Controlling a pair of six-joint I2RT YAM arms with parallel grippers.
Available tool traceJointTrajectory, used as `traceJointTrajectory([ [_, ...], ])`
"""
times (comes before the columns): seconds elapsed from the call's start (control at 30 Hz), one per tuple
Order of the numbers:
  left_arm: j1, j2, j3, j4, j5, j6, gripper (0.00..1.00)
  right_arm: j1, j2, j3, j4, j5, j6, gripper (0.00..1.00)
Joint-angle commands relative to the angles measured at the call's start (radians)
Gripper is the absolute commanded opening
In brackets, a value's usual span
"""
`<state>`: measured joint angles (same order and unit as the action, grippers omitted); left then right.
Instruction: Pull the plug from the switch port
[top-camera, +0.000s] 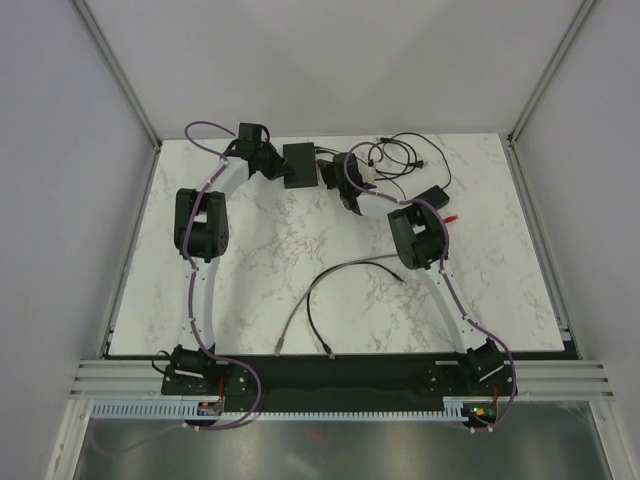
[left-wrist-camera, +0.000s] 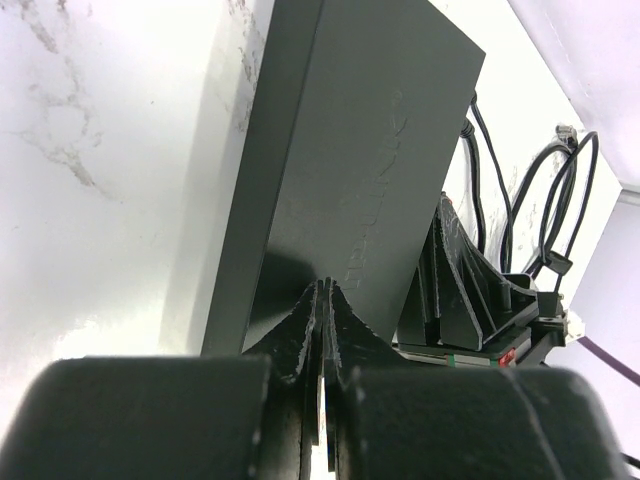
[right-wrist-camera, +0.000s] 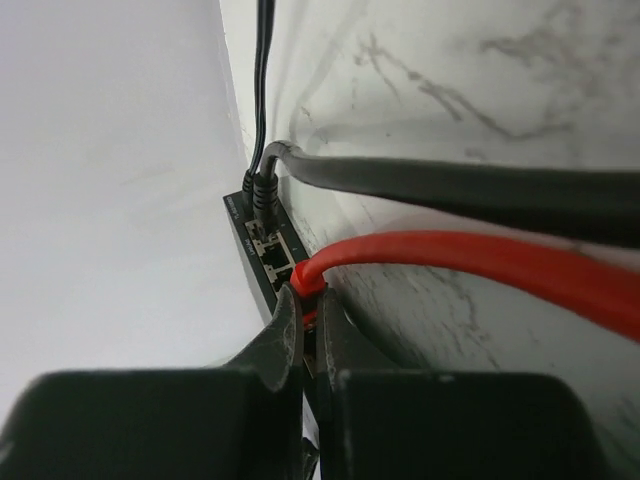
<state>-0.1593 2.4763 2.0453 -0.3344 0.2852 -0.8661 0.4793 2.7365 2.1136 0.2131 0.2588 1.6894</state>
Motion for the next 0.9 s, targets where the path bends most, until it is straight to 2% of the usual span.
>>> traceJointTrajectory([
  [0.0,-0.003,0.018,-0.045,-0.127,-0.086,0.013,0.02,-0.019,-0.001,-0.099,0.004,0.057,0.146,0.00],
  [0.07,-0.003,0.016,-0.048,-0.127,-0.087,0.012,0.02,-0.022,0.011,-0.090,0.039,0.065,0.190,0.00],
  [0.2,-0.003,0.019,-0.045,-0.127,-0.081,0.007,0.02,-0.041,0.040,0.061,-0.060,0.114,0.072,0.00],
  [0.3,-0.003,0.018,-0.048,-0.129,-0.081,0.007,0.02,-0.047,0.038,0.072,-0.103,0.126,0.052,0.00],
  [0.43,-0.003,0.019,-0.048,-0.127,-0.084,0.006,0.02,-0.048,-0.011,-0.049,-0.077,0.116,0.172,0.00],
  [0.67,-0.002,0.027,-0.039,-0.129,-0.081,0.003,0.02,-0.047,0.015,-0.032,-0.032,0.076,0.302,0.00],
  [0.8,-0.002,0.029,-0.034,-0.129,-0.080,-0.002,0.02,-0.053,0.014,-0.003,-0.058,0.095,0.261,0.00],
  [0.83,-0.002,0.029,-0.034,-0.129,-0.080,-0.002,0.02,-0.056,0.017,0.021,-0.125,0.103,0.225,0.00],
  [0.87,-0.002,0.029,-0.036,-0.129,-0.080,-0.002,0.02,-0.056,0.017,0.084,-0.165,0.124,0.122,0.00],
])
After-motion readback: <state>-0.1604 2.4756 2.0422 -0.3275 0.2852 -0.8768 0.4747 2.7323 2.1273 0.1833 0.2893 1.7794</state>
